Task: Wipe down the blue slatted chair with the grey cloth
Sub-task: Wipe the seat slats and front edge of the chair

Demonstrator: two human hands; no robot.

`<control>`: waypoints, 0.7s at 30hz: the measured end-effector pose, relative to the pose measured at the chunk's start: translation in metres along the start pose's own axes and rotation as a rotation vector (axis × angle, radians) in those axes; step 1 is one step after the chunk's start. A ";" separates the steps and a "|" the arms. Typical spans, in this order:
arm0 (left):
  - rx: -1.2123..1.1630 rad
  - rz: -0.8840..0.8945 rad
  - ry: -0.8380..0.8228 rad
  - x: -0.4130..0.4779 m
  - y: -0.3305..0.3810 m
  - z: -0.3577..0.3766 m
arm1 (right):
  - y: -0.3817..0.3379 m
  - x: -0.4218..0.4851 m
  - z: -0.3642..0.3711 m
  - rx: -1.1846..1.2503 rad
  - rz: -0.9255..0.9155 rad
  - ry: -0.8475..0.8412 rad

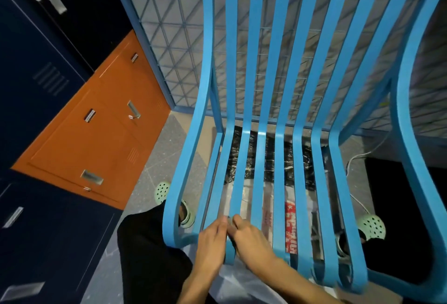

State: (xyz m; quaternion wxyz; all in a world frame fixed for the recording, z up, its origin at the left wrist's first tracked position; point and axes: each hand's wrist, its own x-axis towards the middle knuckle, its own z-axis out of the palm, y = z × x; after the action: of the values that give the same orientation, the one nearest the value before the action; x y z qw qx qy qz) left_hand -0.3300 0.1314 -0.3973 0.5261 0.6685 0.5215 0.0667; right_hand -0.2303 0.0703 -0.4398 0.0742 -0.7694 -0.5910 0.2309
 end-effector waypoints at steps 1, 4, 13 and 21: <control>0.000 -0.005 -0.011 -0.004 -0.004 0.000 | -0.002 -0.005 0.004 -0.018 -0.030 -0.017; -0.006 -0.015 -0.030 -0.015 -0.009 -0.004 | -0.007 -0.013 0.000 -0.099 -0.118 -0.091; -0.063 -0.035 0.058 -0.013 -0.016 -0.007 | 0.004 0.021 -0.030 -0.097 0.014 0.015; -0.182 -0.048 0.220 -0.001 -0.020 -0.013 | -0.010 -0.048 0.013 0.060 -0.161 -0.077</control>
State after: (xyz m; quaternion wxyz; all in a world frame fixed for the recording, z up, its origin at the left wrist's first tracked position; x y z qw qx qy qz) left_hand -0.3516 0.1373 -0.4066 0.5256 0.5940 0.5836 0.1744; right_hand -0.2543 0.0264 -0.4346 0.0927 -0.7075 -0.6460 0.2712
